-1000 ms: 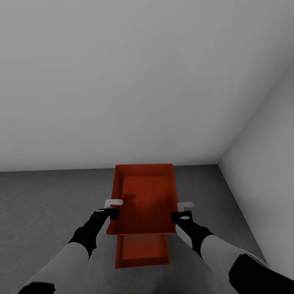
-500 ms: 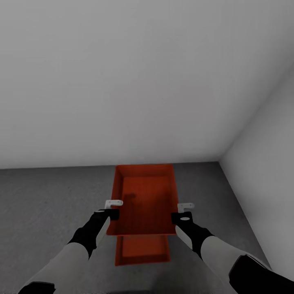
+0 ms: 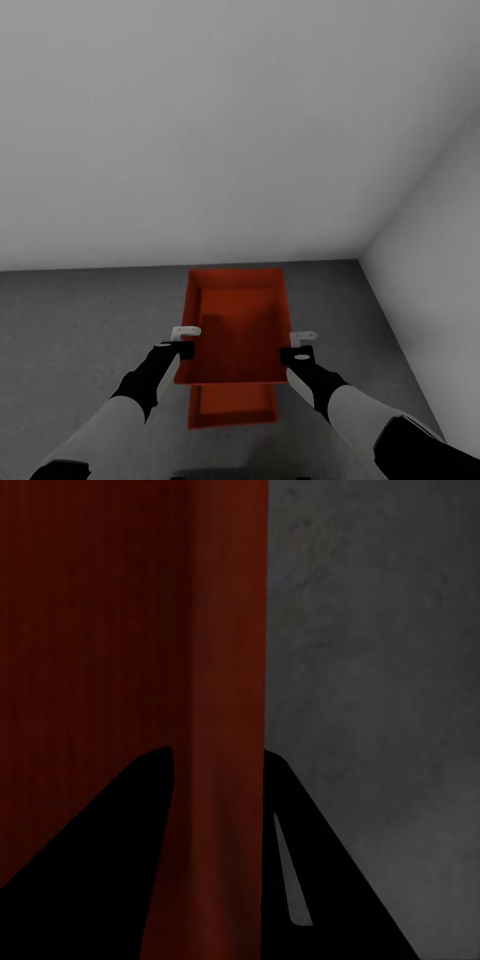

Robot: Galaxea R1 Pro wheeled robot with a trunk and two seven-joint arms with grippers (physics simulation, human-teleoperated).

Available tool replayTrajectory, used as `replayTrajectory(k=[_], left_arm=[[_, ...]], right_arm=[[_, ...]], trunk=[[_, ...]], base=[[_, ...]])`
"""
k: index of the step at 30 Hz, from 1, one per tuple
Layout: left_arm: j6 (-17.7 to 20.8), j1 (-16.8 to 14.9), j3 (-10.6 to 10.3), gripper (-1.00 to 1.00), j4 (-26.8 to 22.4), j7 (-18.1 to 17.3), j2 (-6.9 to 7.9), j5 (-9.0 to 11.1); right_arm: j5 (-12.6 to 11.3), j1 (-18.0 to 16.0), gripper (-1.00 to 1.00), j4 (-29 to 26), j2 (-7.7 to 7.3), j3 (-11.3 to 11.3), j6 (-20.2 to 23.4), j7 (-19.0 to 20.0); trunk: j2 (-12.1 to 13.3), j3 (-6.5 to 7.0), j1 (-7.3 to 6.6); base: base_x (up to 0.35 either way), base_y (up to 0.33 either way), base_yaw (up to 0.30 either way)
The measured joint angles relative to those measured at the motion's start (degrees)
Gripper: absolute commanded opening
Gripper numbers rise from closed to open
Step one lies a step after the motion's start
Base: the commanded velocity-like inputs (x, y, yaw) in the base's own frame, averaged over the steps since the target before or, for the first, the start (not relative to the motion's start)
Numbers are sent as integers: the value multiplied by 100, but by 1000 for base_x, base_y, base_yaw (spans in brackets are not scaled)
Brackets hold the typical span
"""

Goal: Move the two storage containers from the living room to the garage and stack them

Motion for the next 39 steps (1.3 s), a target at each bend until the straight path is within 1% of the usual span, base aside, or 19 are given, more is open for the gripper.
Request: replayTrajectory(k=[26, 30, 39], left_arm=[[18, -1, -2, -100, -38, 14, 0, 10], [17, -1, -2, -100, -36, 14, 0, 11], [28, -1, -2, -100, -52, 18, 0, 10]], right_arm=[[-3, -21, -100, 1, 0, 5, 1, 8], [0, -20, -100, 0, 0, 3, 1, 8], [0, -27, -100, 0, 0, 1, 1, 12]], trunk=[[-1045, -711, 571], [-1046, -745, 572], [-1046, -773, 572]], base=[[0, 0, 0], [0, 0, 0], [0, 0, 0]])
